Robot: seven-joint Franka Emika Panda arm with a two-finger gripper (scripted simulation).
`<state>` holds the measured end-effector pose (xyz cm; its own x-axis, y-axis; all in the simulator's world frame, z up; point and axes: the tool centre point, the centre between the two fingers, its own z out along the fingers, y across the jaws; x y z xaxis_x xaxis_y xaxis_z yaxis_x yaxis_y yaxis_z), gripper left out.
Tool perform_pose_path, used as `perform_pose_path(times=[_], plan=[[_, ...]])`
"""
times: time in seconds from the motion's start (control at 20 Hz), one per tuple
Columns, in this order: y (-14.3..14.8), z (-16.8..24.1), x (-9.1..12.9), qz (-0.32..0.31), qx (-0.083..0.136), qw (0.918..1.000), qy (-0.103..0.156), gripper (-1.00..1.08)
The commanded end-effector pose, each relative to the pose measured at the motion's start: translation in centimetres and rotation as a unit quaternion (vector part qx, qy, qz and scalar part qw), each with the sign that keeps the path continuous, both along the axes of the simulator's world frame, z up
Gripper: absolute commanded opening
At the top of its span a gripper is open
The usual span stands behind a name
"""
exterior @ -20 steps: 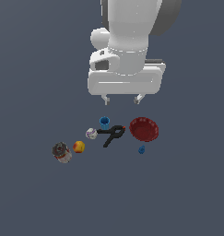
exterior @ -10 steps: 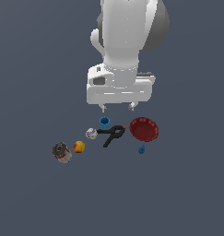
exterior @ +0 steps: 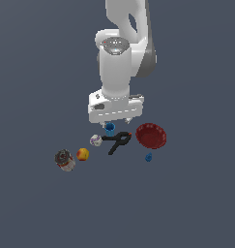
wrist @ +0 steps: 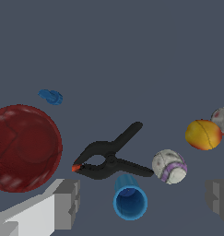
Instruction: Pick up a designated object from a clutter of objects.
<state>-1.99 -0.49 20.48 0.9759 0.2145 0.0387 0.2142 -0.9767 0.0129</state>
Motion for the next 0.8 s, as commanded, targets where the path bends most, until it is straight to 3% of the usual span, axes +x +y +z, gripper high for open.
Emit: perform_pose_path(times=[0.0, 0.35, 0.75], plan=[[-0.8, -2.5, -1.4, 0.018, 0.000, 0.9998, 0.004, 1.00], [-2.4, -8.0, -5.5, 0.058, 0.000, 0.9982, 0.013, 1.00], [-3.3, -11.0, -8.4, 0.083, 0.000, 0.9963, 0.019, 1.00]])
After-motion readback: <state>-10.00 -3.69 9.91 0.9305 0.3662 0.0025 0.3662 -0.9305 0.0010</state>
